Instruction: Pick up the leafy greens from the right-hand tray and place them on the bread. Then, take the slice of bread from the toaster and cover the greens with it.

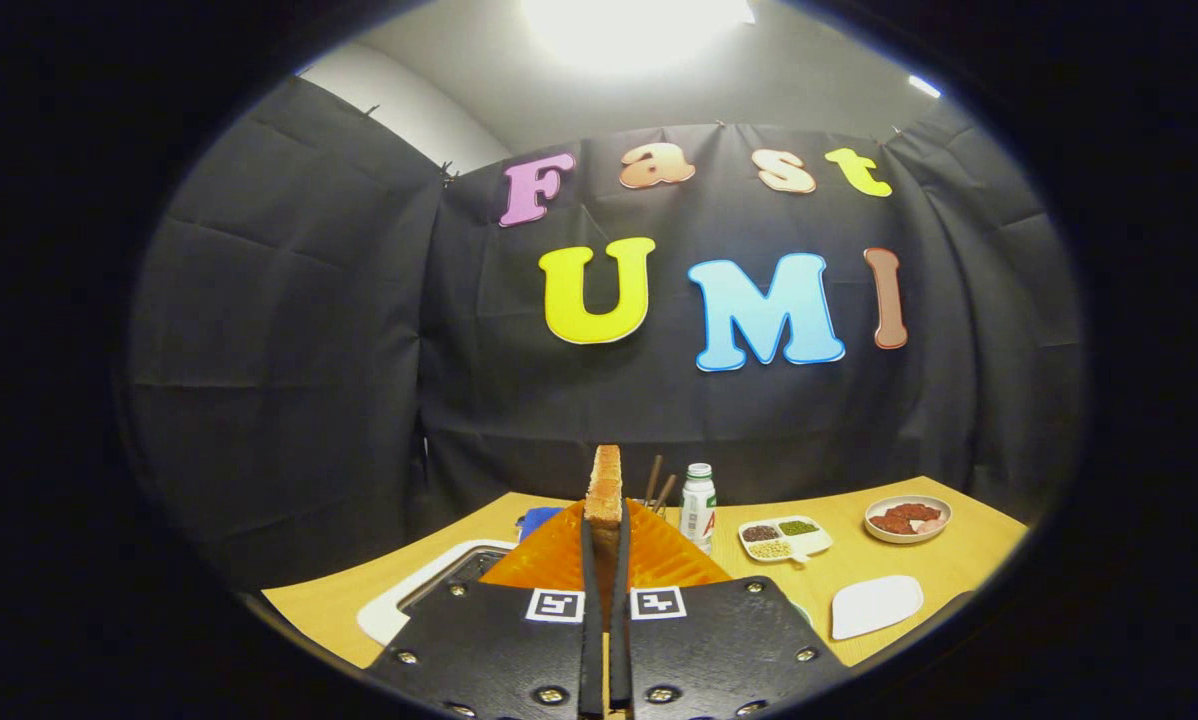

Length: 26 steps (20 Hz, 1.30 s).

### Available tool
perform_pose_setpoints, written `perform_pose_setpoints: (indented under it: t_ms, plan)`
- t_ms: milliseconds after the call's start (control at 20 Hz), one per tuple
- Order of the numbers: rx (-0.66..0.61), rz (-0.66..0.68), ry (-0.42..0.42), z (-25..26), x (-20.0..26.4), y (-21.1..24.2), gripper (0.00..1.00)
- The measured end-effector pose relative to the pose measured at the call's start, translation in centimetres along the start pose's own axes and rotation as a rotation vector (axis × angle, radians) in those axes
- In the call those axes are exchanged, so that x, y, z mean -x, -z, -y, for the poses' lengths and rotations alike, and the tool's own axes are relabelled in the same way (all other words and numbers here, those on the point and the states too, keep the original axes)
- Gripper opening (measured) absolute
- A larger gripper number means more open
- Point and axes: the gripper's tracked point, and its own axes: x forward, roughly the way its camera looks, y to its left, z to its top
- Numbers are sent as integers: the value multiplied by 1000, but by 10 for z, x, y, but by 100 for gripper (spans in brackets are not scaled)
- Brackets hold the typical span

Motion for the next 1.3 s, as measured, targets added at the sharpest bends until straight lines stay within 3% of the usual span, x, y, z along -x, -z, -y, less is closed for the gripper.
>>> perform_pose_setpoints:
  t_ms: [750,1300]
  plan:
    - [-49,-127,27,64,-3,54,3]
    - [-63,-209,4,80,-4,98,3]
